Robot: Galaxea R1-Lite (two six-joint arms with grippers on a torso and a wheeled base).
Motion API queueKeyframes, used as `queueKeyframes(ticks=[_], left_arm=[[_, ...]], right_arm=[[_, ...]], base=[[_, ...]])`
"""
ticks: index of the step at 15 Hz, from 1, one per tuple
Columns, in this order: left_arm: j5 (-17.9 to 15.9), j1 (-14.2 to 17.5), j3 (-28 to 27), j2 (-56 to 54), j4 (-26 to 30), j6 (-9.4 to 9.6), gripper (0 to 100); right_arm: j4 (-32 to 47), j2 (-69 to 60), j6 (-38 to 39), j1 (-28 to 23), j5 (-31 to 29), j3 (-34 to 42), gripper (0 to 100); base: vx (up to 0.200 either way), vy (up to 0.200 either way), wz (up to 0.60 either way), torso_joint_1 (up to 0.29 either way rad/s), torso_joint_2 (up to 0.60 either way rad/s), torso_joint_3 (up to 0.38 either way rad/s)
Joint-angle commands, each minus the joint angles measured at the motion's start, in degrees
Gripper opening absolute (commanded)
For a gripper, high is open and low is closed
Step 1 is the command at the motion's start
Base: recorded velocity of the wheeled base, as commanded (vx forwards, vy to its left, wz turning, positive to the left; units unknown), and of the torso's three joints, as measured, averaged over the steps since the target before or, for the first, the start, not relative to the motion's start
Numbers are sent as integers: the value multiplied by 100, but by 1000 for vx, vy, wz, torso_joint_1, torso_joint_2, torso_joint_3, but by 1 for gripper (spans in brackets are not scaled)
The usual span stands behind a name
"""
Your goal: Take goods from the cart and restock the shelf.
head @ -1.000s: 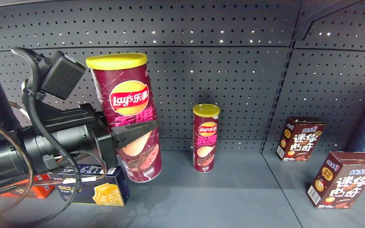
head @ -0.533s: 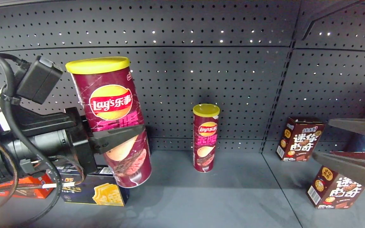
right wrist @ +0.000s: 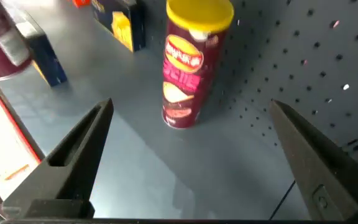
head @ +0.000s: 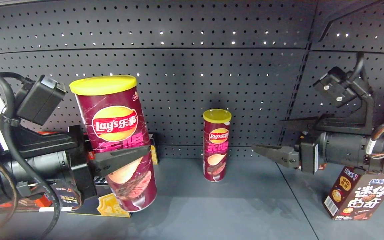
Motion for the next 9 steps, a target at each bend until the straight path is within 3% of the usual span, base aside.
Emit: queueKeyframes(ticks=[1, 2, 5, 6, 9], left_arm=[[23, 494, -6, 118, -45, 59, 0], [-3, 582, -85, 153, -142, 366, 0], [-109, 538, -41, 179, -186, 402, 0], [-311, 582, -32, 162, -168, 393, 0], [-363, 547, 91, 162, -177, 393, 0]], right_arm=[[-17, 253, 1, -126, 11, -17, 100], [-201, 349, 1, -126, 11, 9, 100], [-421, 490, 10, -91, 11, 150, 100], [-500, 481, 10, -82, 2, 194, 100], [-509, 358, 10, -91, 11, 449, 100]], base=[[0, 0, 0, 0, 0, 0], [0, 0, 0, 0, 0, 0], [0, 0, 0, 0, 0, 0], [0, 0, 0, 0, 0, 0], [0, 0, 0, 0, 0, 0]])
